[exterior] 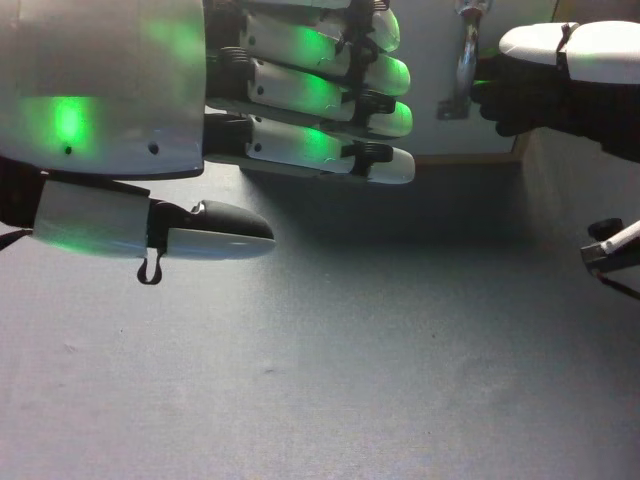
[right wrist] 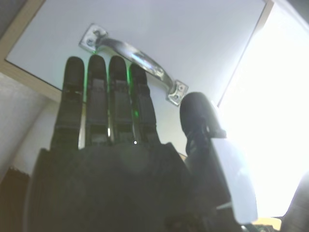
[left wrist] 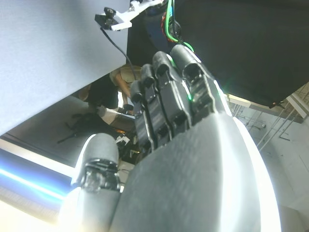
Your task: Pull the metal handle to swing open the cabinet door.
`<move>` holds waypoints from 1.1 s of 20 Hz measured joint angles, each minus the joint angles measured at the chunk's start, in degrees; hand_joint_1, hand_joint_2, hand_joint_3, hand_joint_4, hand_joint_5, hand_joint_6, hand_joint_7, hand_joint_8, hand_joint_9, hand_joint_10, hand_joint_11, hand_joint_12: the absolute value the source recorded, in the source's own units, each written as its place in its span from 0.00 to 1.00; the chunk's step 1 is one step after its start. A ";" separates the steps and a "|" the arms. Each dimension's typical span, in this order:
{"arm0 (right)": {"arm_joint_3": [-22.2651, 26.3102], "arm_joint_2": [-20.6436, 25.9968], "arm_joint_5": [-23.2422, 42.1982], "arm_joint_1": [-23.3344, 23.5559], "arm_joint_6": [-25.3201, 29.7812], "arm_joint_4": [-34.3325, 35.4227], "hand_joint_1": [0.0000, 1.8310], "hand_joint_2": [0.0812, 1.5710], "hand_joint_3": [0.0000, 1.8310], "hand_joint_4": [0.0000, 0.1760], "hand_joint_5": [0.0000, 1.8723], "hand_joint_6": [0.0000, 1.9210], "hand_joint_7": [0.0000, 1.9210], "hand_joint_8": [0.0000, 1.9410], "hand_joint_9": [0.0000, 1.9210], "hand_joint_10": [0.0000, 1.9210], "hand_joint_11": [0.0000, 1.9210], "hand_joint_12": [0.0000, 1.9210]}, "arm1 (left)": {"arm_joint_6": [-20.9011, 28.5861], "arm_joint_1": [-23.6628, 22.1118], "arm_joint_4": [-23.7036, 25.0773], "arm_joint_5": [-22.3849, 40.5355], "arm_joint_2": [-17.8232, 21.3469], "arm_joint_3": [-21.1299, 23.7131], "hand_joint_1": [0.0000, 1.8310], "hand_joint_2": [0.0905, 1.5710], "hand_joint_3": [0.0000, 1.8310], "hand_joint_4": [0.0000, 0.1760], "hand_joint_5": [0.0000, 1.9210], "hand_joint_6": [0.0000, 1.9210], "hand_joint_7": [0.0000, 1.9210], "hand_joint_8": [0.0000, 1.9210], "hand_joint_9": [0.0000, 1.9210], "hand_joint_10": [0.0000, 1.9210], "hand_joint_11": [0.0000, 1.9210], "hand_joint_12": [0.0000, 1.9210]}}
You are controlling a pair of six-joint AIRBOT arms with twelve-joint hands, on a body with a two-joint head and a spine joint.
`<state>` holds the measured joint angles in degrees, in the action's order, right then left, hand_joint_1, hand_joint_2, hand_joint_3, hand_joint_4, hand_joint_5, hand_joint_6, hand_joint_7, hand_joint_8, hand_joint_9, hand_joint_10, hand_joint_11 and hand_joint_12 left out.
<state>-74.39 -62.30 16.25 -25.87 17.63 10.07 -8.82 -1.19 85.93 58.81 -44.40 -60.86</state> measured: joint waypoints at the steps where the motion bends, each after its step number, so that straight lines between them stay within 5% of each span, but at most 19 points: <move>1: 0.15 0.20 -0.09 0.00 0.02 -0.13 0.00 1.00 0.02 0.00 0.20 0.00 0.20 0.00 0.18 0.00 0.00 0.48 | 0.00 0.00 0.02 0.02 0.00 0.00 0.00 1.00 0.03 0.00 0.23 0.00 0.23 0.00 0.21 0.00 0.02 0.43; 22: 8.00 4.11 -0.07 -0.83 -0.09 -2.43 0.00 1.00 0.03 0.00 0.20 0.00 0.20 0.00 0.18 0.00 0.00 0.48 | 0.00 0.00 0.00 0.02 0.00 0.00 0.00 1.00 0.04 0.00 0.23 0.00 0.23 0.00 0.21 0.00 0.03 0.42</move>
<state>-66.39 -58.19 16.19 -26.70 17.54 7.64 -8.82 -1.19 85.93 58.83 -44.40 -60.86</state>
